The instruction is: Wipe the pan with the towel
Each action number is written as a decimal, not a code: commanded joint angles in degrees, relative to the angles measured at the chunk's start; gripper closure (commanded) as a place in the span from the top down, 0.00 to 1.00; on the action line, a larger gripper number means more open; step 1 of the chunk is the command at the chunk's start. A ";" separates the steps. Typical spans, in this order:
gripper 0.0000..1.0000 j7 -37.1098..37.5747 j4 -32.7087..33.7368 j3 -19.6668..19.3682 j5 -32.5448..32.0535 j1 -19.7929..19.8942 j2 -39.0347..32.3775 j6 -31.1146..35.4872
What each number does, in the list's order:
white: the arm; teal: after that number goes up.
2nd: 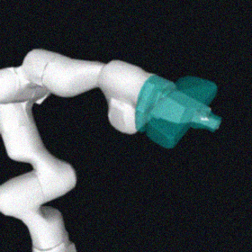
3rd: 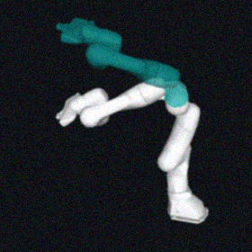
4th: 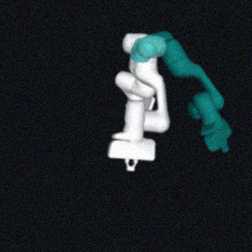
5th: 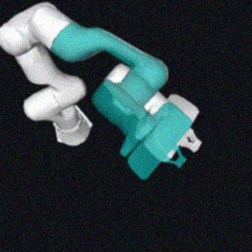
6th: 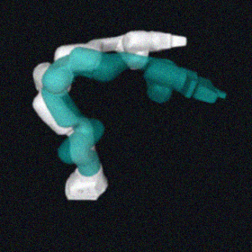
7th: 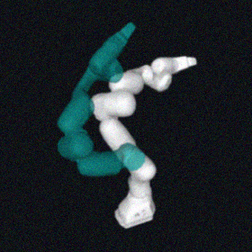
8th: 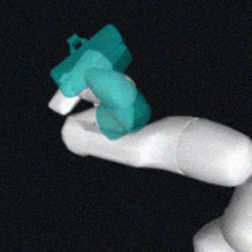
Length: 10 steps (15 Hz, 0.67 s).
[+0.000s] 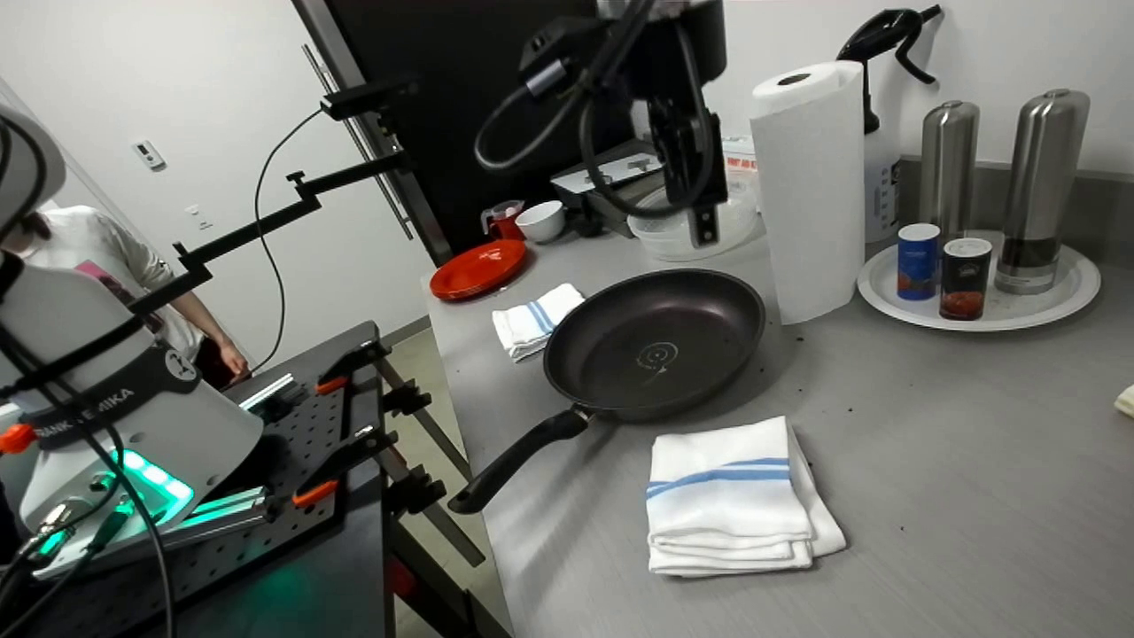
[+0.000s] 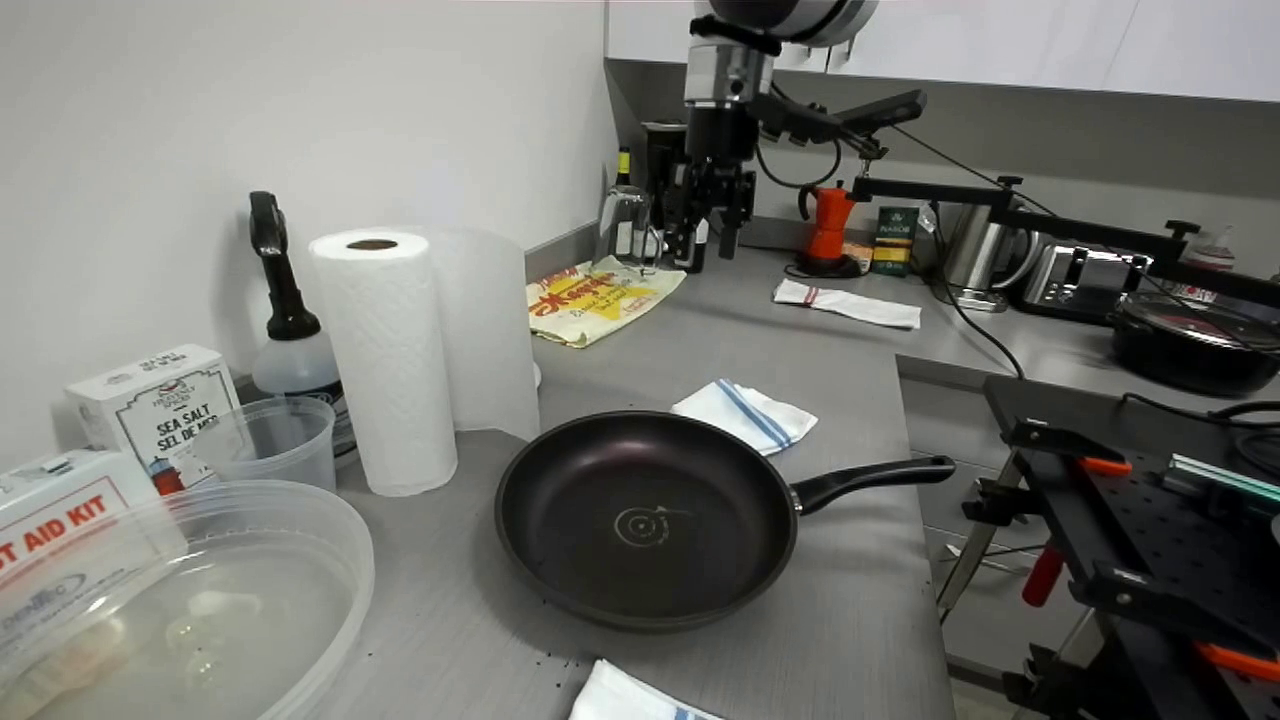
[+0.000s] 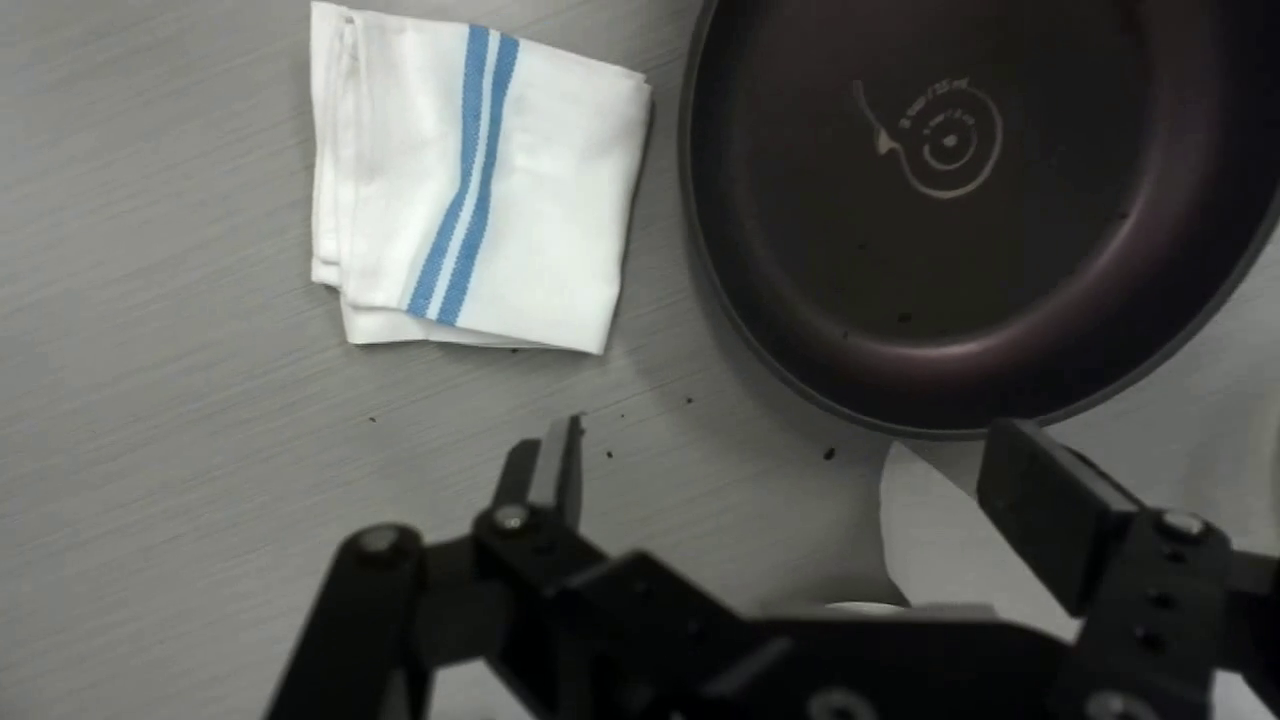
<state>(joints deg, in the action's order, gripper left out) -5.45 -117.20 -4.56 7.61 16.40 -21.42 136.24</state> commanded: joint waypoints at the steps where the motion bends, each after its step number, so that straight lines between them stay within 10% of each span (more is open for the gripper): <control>1: 1.00 -1.42 -5.54 -0.66 -1.67 -3.01 10.36 -5.14; 10: 1.00 -0.37 -13.91 -0.69 -4.78 -7.28 28.79 -15.04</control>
<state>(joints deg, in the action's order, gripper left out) -6.07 -126.41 -4.68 4.11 10.88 0.70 124.19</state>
